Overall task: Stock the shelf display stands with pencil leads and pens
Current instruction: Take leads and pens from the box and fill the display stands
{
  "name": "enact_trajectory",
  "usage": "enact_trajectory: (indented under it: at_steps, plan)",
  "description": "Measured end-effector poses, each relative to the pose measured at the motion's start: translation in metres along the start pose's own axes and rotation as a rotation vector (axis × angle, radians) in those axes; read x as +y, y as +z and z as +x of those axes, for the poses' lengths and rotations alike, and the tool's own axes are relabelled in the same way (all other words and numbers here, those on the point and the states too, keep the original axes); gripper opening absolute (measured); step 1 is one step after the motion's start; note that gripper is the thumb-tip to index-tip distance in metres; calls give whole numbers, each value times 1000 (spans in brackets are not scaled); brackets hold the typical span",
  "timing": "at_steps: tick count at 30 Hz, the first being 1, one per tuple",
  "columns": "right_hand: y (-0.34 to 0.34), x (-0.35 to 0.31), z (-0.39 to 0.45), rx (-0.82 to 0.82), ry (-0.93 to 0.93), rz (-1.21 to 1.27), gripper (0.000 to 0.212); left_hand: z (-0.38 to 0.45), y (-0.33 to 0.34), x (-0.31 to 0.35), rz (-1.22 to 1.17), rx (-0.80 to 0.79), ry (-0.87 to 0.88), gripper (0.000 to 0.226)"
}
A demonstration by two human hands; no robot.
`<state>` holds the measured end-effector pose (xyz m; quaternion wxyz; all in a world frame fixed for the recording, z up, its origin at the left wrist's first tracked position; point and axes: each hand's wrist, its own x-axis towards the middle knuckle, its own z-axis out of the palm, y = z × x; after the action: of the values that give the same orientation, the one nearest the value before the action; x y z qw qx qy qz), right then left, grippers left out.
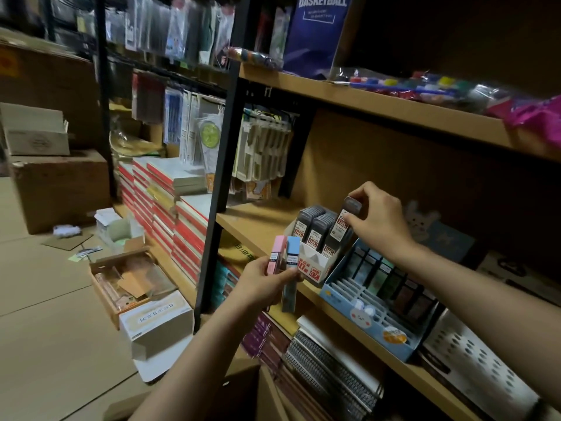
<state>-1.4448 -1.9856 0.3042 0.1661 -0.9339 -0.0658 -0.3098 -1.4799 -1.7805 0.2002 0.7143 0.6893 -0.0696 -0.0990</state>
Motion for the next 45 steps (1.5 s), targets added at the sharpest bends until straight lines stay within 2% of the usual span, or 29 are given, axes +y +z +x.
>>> enact_trajectory:
  at_steps: [14,19,21,23,26,29,33,37,39,42,45]
  plan:
    - [33,6,-14,-115,-77,-242,32,-1,6,-9,-17,-7,-9,22]
    - [31,6,-24,-122,-155,-427,34,0,10,-11,-29,-27,7,22]
    - [26,4,-28,-55,-164,-361,38,0,11,-11,-30,-31,20,22]
    - [16,-1,-34,-17,-108,-134,37,0,13,-12,-31,-46,34,23]
    - [5,-10,-51,-201,66,191,29,-1,17,-12,-65,-118,41,24]
    - [2,-14,-71,-320,175,361,34,-5,25,-10,-95,-232,62,22]
    - [-9,-10,-82,-316,200,381,34,-9,35,-5,-98,-324,74,21]
    - [-34,3,-75,-238,248,385,30,-9,42,-6,-157,-316,40,30]
    - [-51,12,-65,-160,249,324,29,-7,41,-9,-192,-297,6,30]
    - [-67,25,-54,-68,177,157,39,-3,41,-13,-218,-287,-42,18]
    - [-66,30,-51,-55,99,22,31,-1,43,-19,-189,-249,-46,15]
